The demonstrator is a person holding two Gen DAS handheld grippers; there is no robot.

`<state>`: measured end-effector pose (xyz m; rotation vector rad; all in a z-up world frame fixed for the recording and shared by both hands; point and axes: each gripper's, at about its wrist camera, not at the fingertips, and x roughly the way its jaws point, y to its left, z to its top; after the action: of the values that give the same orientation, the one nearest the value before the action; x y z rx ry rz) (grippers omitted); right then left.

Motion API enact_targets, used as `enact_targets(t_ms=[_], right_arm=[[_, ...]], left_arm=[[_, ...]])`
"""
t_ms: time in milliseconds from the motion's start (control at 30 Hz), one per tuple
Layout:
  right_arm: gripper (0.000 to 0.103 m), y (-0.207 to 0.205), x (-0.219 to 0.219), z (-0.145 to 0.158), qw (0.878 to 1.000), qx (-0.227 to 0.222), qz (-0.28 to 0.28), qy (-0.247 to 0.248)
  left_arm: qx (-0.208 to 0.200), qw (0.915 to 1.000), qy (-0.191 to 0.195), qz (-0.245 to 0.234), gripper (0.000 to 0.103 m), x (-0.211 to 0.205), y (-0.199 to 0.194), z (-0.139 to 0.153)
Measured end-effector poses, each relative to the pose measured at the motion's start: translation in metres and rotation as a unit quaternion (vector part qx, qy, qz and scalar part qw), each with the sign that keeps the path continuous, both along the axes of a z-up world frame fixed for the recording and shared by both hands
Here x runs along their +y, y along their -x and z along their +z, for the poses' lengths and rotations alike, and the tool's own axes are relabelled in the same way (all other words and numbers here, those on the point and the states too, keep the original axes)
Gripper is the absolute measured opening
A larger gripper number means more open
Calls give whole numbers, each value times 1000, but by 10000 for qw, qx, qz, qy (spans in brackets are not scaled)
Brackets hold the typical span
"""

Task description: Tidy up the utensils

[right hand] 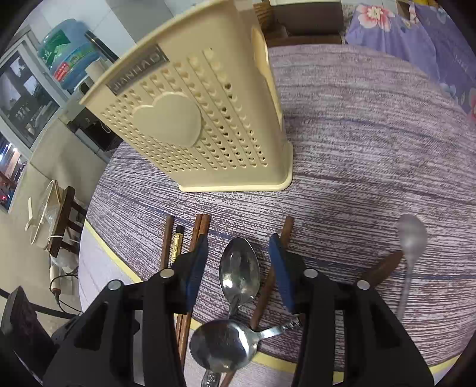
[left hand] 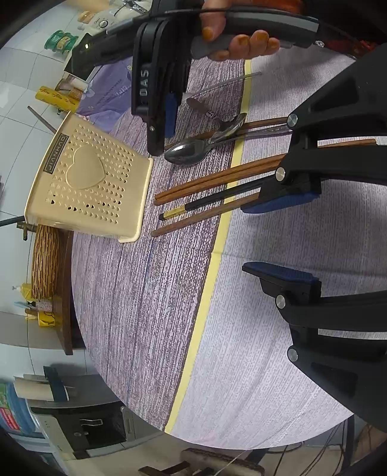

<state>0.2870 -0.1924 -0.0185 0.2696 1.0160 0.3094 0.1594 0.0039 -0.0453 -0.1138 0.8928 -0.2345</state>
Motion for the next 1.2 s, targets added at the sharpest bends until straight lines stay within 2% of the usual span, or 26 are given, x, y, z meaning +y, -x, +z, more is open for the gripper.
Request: enact_targets(t_ms=[133,200,267,367,600,633,733,767,833,933,1000,1067,1133,1200], right_arm=[[54,31,0,24,9933,-830,590,553],[54,45,-6,31,9889,-1017,640,871],[54,50,-26,26,9937,-688,285,834],[48,52,-48,12,9987,-270,251,346],[47,65,-18,5,9953,-343,751,499],[47,69,-8,10,9928,-511,871,636],[46,93,31,18,9739,-1168,1493,1250],[38,101,42,18,9663,-1275,1702,1447],[25,115,61,10,9498,-1433,1928,2005],[17,119,71,-5,9380,-1476,2032,2389],[12,120,79,-16,9257,-1565,2037,2776],[7,123,82,-19,9170,-1708,2046,2967],[5,126,80,-14,9160,-1806,2027,2954],[4,135,76,-5,9100,-1998,2177,2910]], left_arm=[[-53,10000,-10,-39,35,-1,1,4],[-61,10000,-8,-31,35,-2,2,5],[-58,10000,11,-41,35,-3,2,5],[-47,9999,35,-87,35,-7,2,4],[-58,9999,13,-114,35,-9,2,5],[-62,9999,12,-102,35,-8,2,6],[-51,10000,6,-31,34,-3,3,5],[-37,10000,27,14,34,1,2,4],[-24,10000,59,66,34,4,2,3],[-32,9999,73,102,34,8,1,4],[-43,9999,72,100,34,9,2,4],[-43,9999,75,108,34,10,2,4],[-35,9999,79,110,34,11,1,4],[-27,9999,83,97,34,10,1,3]])
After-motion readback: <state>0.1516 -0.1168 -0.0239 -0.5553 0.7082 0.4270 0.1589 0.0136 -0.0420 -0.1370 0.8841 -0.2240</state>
